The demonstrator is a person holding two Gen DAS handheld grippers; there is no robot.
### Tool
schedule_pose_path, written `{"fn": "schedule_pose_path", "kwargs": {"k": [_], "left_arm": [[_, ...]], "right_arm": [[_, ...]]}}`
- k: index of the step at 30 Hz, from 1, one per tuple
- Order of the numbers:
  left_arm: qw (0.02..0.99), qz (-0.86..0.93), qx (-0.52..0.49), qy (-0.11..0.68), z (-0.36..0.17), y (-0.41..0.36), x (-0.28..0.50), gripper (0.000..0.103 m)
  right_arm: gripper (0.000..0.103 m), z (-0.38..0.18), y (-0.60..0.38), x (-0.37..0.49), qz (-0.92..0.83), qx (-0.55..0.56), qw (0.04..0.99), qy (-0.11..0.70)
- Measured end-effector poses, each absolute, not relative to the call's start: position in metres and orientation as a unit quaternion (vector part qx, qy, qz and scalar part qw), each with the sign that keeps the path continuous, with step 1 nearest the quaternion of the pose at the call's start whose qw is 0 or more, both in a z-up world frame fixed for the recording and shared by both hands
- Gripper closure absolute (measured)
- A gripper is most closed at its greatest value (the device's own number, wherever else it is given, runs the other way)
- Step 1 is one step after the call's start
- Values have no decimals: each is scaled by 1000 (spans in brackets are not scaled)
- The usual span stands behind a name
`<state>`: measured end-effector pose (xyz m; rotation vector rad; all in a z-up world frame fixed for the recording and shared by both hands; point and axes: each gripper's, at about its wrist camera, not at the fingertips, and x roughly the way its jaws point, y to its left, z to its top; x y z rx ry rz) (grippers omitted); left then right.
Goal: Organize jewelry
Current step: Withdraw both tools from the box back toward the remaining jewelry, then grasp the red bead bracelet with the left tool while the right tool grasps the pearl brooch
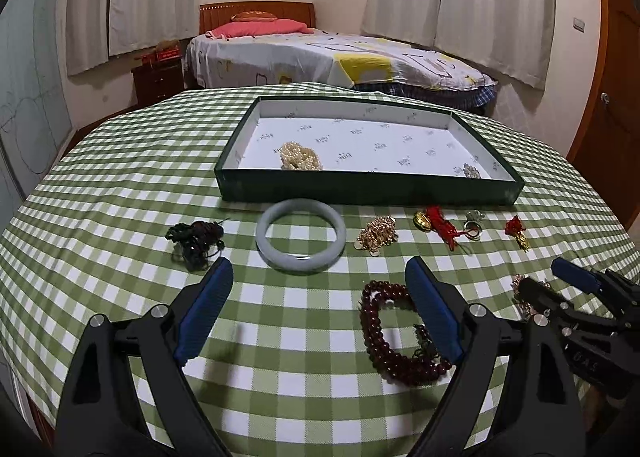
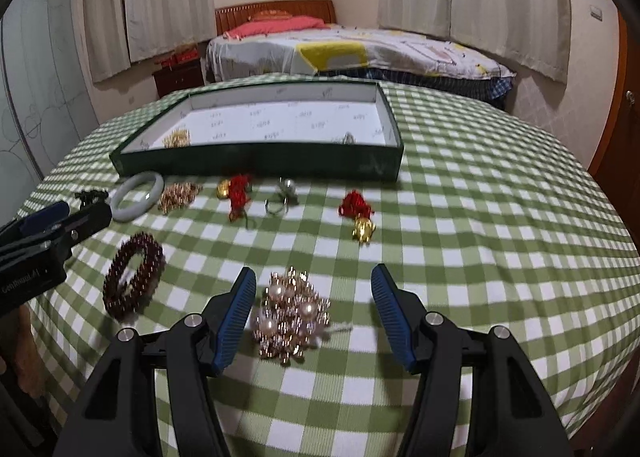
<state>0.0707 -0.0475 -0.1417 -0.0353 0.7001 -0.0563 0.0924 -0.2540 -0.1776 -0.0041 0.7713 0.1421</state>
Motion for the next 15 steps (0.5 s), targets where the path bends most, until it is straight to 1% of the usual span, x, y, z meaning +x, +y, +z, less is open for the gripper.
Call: {"fn": "schedule_pose_path", "kwargs": {"k": [5,7,9,10,15], "left_arm": [[938,-33,-16,345,-144,-52,68,17],[936,-34,-15,349,-146,-55,67,17],[935,-37,-14,352,-148,-57,66,17],[935,-39,-12,353,-148,-59,65,17],[933,-47,-6,357,-149,-65,63,17]], "right_arm": [[46,-187,-254,88,71,-4,917,392],[54,-186,-252,87,73,-7,917,393],[74,-185,-251,86,80,-8,916,392],[77,-185,-250,85,83,-8,916,392],[78,-184,-254,84,83,0,917,391]]}}
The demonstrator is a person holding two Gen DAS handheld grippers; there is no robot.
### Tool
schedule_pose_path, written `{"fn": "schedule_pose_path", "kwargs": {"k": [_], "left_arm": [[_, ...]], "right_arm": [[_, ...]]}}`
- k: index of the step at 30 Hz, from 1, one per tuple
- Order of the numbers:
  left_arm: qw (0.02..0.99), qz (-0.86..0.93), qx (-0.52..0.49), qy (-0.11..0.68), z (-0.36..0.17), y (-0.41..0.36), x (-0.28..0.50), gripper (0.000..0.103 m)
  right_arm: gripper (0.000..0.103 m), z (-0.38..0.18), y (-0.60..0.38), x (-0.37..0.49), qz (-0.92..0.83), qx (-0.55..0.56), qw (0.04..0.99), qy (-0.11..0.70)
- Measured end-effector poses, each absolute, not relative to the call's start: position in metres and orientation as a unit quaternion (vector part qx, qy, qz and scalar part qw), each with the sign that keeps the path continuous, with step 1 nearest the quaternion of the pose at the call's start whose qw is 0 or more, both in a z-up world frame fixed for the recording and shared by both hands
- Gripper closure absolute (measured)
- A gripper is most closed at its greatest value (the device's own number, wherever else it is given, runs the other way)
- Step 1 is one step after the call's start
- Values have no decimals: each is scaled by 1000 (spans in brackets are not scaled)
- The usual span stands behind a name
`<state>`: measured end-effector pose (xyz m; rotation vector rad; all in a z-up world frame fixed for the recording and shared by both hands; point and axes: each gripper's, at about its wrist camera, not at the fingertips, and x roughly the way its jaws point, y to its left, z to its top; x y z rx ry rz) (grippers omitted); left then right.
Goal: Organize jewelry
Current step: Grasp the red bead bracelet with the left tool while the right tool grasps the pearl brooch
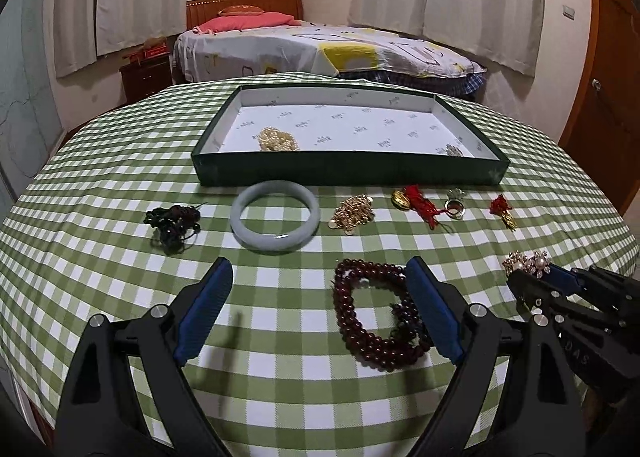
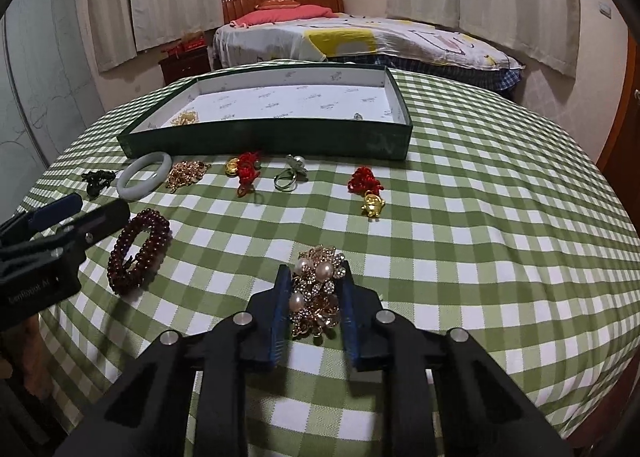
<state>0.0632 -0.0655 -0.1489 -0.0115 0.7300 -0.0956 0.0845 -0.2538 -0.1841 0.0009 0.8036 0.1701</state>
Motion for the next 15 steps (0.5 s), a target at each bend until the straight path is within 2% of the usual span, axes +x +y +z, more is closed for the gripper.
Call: {"fn": "schedule_pose_path", "kwargs": {"k": [14,15], "left_arm": [[915,-66,11,397,-169,-86,72,17],[912,-68,10,405,-172,-87,73,20]], "right_arm": [[79,-181,-259,85,85,12,919,384],[79,-181,-260,85,85,12,919,384]]}}
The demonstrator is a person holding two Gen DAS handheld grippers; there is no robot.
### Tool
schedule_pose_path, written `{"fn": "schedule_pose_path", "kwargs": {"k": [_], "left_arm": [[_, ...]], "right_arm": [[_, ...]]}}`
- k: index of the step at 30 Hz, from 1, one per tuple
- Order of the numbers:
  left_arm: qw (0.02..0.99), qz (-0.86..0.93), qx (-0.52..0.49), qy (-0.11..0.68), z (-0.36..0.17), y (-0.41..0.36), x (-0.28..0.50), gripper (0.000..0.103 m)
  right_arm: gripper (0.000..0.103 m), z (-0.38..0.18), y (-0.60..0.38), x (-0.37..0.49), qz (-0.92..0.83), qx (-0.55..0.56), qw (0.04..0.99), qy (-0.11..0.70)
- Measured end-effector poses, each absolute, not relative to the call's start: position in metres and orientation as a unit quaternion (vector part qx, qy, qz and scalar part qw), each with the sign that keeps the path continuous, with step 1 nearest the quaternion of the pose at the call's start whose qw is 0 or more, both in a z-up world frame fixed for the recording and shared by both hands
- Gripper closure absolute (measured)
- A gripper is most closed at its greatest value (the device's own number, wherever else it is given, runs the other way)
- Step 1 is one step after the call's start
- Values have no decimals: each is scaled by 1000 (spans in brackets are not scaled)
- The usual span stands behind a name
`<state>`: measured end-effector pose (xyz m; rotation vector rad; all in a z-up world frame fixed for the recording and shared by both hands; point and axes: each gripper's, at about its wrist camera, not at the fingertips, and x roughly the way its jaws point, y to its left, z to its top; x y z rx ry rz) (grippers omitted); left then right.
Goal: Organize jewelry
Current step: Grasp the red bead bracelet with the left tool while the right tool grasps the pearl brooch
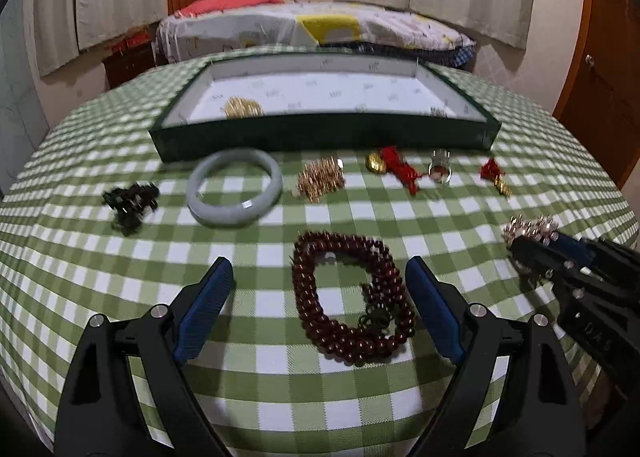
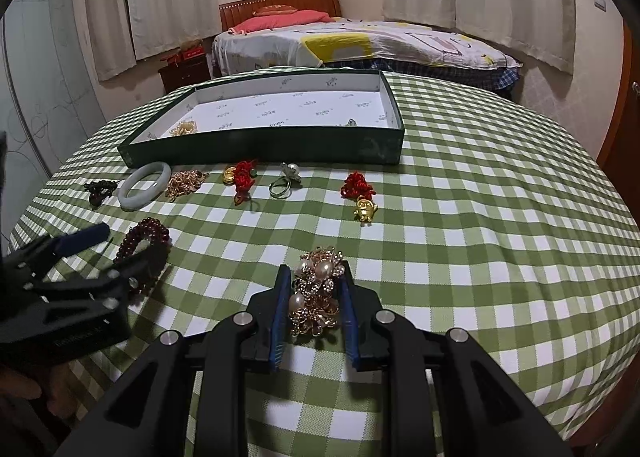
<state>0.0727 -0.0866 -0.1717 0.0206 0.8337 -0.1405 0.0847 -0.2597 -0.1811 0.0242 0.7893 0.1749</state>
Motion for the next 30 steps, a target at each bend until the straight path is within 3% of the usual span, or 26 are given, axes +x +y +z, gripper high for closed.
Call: {"fn": "schedule_pose_path", "kwargs": {"k": [2,4,10,15,30], "left_arm": [[914,-69,14,400,-172,-88,72,28],[915,-73,15,398,-171,-88,70,44],[916,-90,-5,391,-170,-83,67,78],[916,-95,-13,390,-170,-81,67,83],[923,-100,-13,370,-158,-81,64,83]], "right_arm": [[79,-181,-261,84,85,14,920,383],[79,-180,-261,84,85,15,920,383],[79,-178,-261,84,86,15,921,380],[79,-178,-262,84,86,16,922,378],[79,-170,-263,81,87,20,928,362]]}}
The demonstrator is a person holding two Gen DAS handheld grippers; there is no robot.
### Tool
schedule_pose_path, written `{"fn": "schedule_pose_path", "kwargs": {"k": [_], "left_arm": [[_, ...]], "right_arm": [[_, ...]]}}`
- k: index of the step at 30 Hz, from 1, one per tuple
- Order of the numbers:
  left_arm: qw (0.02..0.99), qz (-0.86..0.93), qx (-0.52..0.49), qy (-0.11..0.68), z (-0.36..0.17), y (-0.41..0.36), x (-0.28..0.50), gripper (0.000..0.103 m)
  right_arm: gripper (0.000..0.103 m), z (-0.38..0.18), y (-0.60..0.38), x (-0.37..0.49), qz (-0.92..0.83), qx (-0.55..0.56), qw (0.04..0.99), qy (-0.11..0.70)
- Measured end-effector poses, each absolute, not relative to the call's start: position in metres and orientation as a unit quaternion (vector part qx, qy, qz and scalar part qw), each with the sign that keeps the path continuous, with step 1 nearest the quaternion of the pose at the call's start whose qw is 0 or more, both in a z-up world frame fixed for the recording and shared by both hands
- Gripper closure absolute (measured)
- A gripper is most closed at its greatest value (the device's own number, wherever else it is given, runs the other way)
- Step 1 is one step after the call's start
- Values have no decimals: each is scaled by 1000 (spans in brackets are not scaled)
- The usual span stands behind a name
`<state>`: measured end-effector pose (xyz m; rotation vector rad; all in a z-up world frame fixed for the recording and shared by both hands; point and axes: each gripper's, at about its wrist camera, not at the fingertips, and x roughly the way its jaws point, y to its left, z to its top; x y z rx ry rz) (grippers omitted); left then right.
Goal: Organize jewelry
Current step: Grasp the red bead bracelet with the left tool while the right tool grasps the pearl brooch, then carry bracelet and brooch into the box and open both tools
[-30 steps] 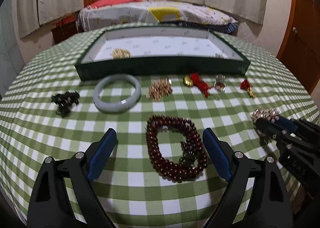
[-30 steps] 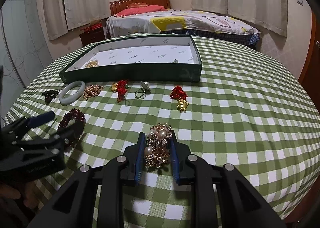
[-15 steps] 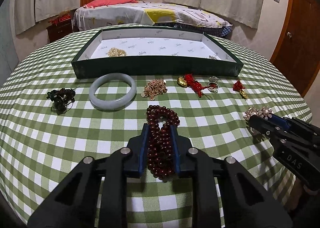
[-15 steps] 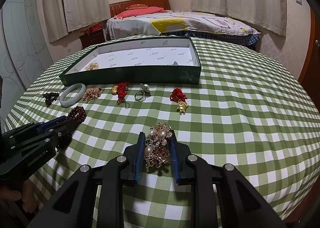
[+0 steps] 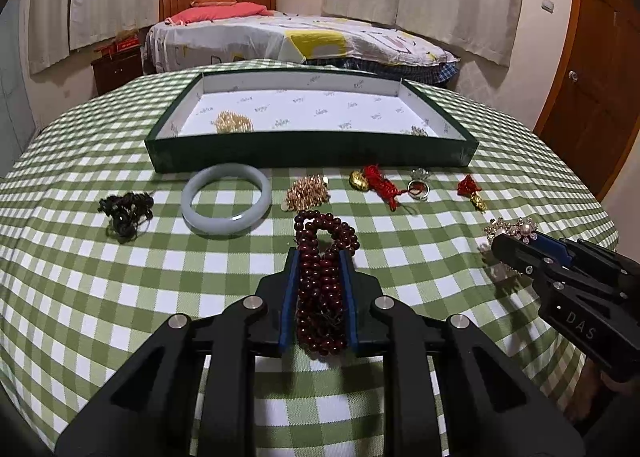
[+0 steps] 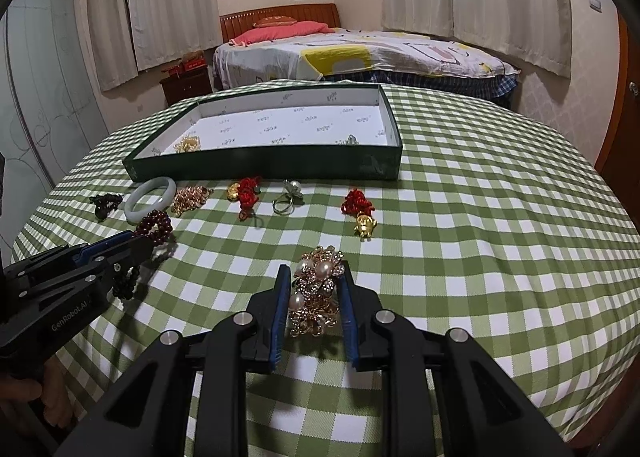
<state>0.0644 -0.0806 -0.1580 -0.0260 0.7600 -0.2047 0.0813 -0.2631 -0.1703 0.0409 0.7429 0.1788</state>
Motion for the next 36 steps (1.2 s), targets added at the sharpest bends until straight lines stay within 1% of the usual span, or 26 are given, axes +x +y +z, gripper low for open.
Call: {"fn": "schedule_pose_path", "kwargs": {"k": [5,12,24,29,36], "left_arm": [[932,-103,-7,347,-143,-81,65,83],[946,-109,-7,305,-109,-81,79,83],[960,-101,-15,259,-70,-78,147,83],[953,-98,-23,287,-79,-78,191,83],[928,-95,-3,360,-128,-89,236,83]], "right_arm": [[79,-158,-262,83,94,27,932,348],[79,-125,-255,100,103,24,945,311],[79,-75,-242,169,120,33,962,245],[79,-85,-235,204,124,36,959,254],[79,-139,-228,245,125,42,932,336]]}}
